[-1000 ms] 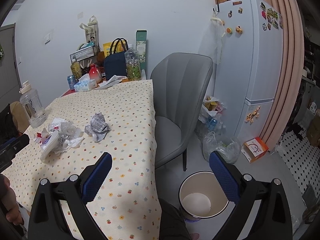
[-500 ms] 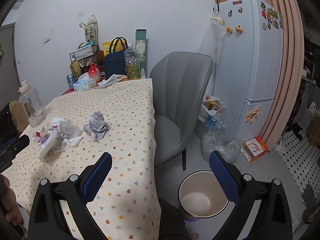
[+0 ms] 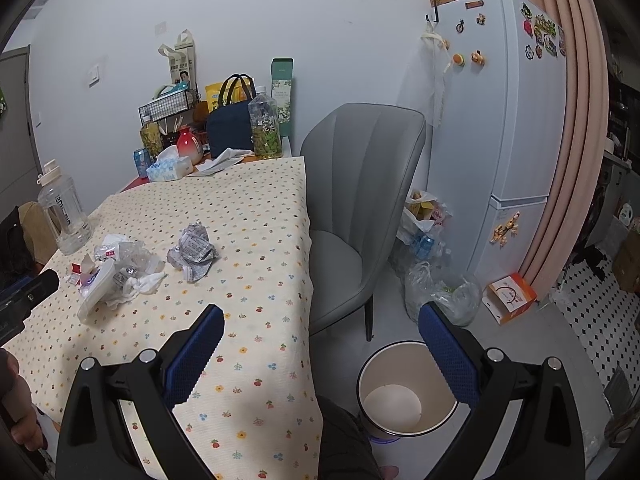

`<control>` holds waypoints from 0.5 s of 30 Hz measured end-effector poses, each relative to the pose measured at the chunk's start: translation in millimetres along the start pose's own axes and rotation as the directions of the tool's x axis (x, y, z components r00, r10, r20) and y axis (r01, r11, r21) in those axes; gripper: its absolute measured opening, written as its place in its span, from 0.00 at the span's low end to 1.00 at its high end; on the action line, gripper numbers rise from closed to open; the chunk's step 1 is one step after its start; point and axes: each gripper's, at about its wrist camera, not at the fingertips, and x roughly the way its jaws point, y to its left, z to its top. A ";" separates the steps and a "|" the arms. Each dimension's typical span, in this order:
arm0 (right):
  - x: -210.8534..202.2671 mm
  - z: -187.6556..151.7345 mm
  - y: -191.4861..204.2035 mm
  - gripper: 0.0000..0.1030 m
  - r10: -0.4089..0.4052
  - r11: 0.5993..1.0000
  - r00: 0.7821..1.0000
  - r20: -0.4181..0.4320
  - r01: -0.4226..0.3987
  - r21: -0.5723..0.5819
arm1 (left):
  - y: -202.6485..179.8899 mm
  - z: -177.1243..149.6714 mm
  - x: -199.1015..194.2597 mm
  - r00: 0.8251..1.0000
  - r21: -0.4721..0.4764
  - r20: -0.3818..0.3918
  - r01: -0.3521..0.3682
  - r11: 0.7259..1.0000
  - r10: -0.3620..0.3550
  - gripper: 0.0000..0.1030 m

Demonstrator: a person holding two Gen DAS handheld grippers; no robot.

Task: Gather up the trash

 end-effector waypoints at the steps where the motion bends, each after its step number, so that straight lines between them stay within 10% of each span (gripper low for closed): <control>1: 0.6 -0.8 0.0 0.93 0.001 1.000 1.000 -0.002 -0.001 -0.002 | 0.8 -0.2 0.8 1.000 -0.003 -0.001 -0.001 1.000 0.001 0.95; 15: 16.0 0.5 19.4 0.93 0.056 0.998 0.998 -0.016 -0.057 -0.042 | 26.1 -5.0 13.3 0.999 -0.049 -0.034 -0.039 0.998 0.037 0.95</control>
